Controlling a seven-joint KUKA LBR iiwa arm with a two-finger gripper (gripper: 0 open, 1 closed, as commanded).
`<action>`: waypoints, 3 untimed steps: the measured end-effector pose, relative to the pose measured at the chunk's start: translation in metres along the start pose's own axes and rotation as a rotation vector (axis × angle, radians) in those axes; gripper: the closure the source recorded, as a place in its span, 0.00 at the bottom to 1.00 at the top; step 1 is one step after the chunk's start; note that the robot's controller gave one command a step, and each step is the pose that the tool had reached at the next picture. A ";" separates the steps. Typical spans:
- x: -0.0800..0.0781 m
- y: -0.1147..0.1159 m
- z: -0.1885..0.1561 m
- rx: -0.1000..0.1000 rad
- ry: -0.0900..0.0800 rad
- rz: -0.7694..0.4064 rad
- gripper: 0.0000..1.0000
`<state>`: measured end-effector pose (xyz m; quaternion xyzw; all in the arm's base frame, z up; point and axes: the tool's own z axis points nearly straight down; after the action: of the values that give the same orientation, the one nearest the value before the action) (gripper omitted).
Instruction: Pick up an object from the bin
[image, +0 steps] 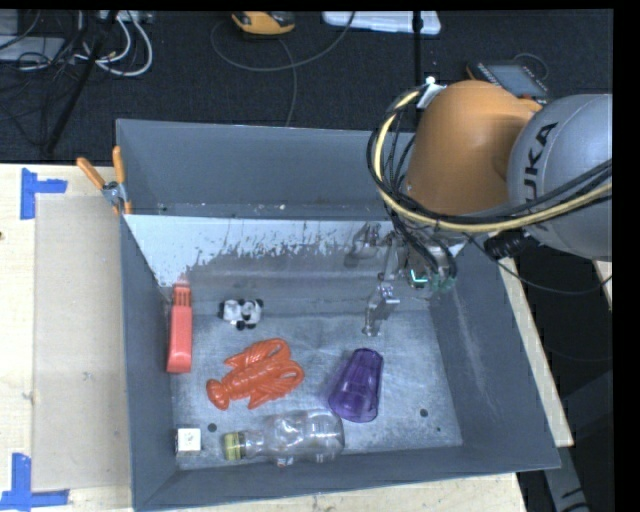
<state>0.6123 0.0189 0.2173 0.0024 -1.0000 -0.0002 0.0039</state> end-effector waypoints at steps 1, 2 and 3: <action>-0.001 0.000 -0.004 0.000 -0.007 0.000 0.00; 0.026 0.001 0.049 0.001 -0.011 -0.030 0.00; 0.034 0.023 0.116 -0.001 -0.015 -0.033 0.00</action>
Offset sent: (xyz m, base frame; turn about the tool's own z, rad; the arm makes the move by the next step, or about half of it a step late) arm -0.0503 -0.0004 -0.0955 -0.0580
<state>0.5771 0.0417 0.1018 0.0187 -0.9998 -0.0008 -0.0036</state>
